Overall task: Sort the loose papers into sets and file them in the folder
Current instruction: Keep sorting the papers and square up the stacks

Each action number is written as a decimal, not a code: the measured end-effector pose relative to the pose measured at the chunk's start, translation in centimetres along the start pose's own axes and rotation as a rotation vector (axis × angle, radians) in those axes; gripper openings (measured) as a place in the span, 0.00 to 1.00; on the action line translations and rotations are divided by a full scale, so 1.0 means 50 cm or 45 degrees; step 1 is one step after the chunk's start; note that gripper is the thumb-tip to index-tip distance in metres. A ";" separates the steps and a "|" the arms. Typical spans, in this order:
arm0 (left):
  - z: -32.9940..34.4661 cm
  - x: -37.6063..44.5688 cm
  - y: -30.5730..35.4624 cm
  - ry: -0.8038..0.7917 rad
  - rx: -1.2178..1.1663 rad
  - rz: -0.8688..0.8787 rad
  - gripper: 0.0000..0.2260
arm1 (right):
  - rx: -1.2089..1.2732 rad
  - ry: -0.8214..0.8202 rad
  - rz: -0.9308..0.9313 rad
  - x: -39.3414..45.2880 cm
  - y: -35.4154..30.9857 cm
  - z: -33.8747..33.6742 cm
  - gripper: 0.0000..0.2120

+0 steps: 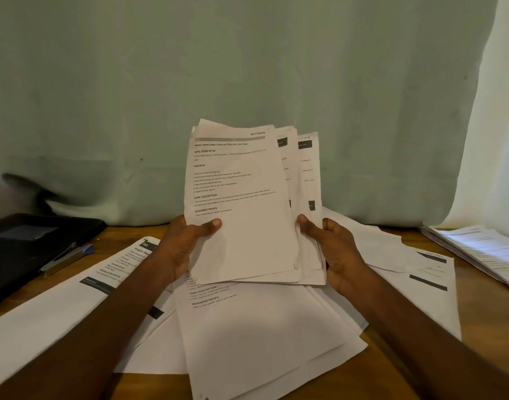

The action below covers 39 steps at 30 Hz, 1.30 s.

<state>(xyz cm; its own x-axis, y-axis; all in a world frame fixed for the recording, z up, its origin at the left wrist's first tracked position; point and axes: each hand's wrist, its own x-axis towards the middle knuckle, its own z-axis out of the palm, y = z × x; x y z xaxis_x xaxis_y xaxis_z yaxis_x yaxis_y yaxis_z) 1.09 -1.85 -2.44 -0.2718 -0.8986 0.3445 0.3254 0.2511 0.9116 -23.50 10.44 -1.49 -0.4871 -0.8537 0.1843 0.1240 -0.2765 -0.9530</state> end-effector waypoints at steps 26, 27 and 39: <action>0.063 -0.030 0.042 -0.094 0.210 0.204 0.20 | -0.037 -0.224 -0.297 -0.029 -0.017 0.025 0.13; 0.055 -0.031 0.029 -0.107 0.265 0.136 0.23 | -0.112 -0.264 -0.245 -0.024 -0.006 0.019 0.13; -0.002 0.006 0.070 0.362 0.070 0.042 0.17 | -0.915 -0.148 -0.426 -0.041 0.033 0.045 0.39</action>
<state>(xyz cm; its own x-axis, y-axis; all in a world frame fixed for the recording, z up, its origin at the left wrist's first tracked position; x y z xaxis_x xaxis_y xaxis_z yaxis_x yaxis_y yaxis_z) 2.24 -1.28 0.86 0.0053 -0.9524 0.3048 0.2785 0.2941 0.9143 -20.36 10.74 -2.88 -0.3016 -0.8272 0.4742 -0.6191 -0.2083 -0.7571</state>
